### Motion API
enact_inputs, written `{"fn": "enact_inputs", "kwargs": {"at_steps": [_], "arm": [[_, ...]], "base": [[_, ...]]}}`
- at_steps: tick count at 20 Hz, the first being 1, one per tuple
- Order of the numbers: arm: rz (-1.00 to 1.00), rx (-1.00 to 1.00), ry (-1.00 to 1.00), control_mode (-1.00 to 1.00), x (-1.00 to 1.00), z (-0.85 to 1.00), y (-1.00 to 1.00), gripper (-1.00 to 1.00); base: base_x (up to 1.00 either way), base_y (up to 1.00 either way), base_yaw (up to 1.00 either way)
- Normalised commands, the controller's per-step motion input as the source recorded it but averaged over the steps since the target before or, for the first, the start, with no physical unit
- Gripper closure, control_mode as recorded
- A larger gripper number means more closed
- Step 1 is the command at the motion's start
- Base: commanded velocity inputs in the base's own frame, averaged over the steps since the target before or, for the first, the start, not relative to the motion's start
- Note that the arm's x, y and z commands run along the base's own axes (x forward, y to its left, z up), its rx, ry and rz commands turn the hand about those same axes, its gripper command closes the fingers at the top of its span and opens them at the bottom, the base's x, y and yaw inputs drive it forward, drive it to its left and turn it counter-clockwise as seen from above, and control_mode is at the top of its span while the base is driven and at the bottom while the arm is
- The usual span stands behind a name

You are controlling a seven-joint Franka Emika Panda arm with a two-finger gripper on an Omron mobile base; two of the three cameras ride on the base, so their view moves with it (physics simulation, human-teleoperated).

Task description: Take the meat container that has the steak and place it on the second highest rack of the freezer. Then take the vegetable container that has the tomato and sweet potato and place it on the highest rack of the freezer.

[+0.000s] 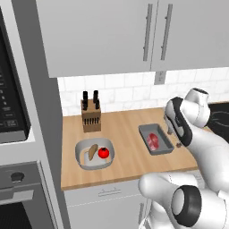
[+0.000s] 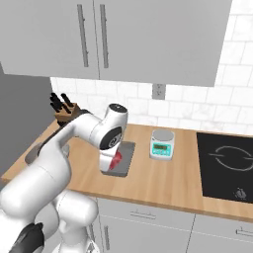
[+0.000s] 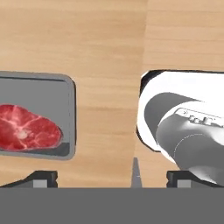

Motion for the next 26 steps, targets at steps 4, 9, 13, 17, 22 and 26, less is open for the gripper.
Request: {"fn": "enact_inputs", "kwargs": {"at_steps": [4, 9, 13, 17, 22, 26], "arm": [[0.00, 0.01, 0.05, -1.00, 0.09, -0.47, -0.29, -1.00], [0.00, 0.06, 0.04, -1.00, 0.00, -0.48, -0.06, -1.00], [0.00, 0.05, 0.04, -1.00, 0.14, -0.44, 0.00, -1.00], [0.00, 0.00, 0.04, -1.00, 0.26, -0.35, 0.00, -1.00], [0.00, 0.00, 0.02, -1.00, 0.33, -0.23, 0.00, -1.00], [0.00, 0.00, 0.01, -1.00, 0.34, -0.09, 0.00, -1.00]], "base": [[0.00, 0.00, 0.00], [0.00, 0.00, 0.00], [0.00, 0.00, 0.00], [0.00, 0.00, 0.00], [0.00, 0.00, 0.00], [0.00, 0.00, 0.00]]}}
